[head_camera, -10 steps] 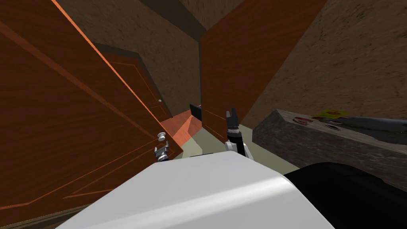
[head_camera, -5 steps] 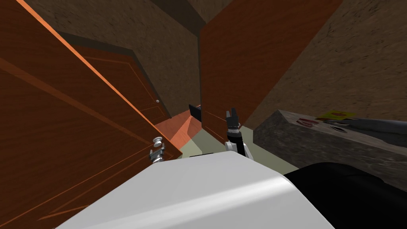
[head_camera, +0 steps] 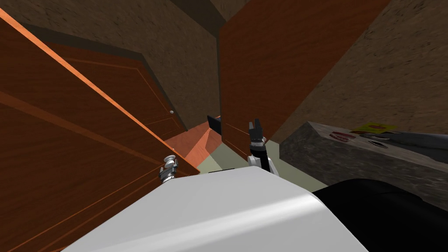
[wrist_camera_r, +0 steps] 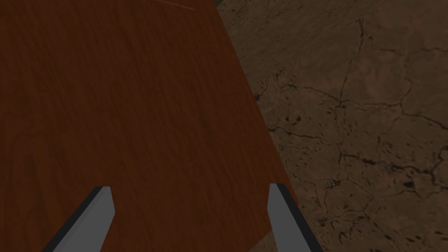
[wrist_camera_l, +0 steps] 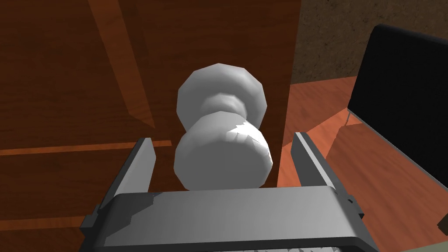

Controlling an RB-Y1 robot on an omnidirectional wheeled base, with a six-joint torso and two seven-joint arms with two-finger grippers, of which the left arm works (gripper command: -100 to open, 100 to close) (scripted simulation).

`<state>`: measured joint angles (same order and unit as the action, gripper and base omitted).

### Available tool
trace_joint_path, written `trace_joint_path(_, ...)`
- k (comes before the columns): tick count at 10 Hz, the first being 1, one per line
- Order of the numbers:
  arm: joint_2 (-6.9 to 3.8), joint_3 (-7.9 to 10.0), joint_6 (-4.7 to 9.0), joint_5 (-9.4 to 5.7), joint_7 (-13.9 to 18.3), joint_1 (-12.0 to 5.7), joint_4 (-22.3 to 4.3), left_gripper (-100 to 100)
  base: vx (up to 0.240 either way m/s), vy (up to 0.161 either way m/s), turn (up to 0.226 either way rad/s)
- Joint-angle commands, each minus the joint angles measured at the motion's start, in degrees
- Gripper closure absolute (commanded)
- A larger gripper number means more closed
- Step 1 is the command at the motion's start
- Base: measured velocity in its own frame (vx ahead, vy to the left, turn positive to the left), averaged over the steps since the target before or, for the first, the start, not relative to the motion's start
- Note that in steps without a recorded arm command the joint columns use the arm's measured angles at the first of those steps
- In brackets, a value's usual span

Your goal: Pull the door open

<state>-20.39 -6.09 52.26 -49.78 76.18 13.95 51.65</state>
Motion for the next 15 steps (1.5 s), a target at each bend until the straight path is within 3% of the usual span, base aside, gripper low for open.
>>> trace_joint_path(1,0.10,-0.02,0.00,0.02,-0.2,-0.05,0.0,100,-0.010,0.001,0.010)
trace_joint_path(6,0.10,-0.02,0.00,0.02,-0.2,-0.05,0.0,100,-0.009,0.001,-0.004)
trace_joint_path(7,-0.44,-1.50,0.00,0.75,0.6,0.33,0.7,100,-0.149,0.030,-0.080)
trace_joint_path(13,-2.09,-6.11,0.23,2.95,3.5,1.69,3.2,100,-0.229,-0.005,-0.069)
trace_joint_path(14,-2.33,-6.78,0.27,3.27,3.9,1.89,3.5,100,-0.254,0.000,-0.075)
trace_joint_path(15,-2.22,-6.27,0.13,3.04,3.4,1.89,3.4,100,-0.115,-0.008,-0.028)
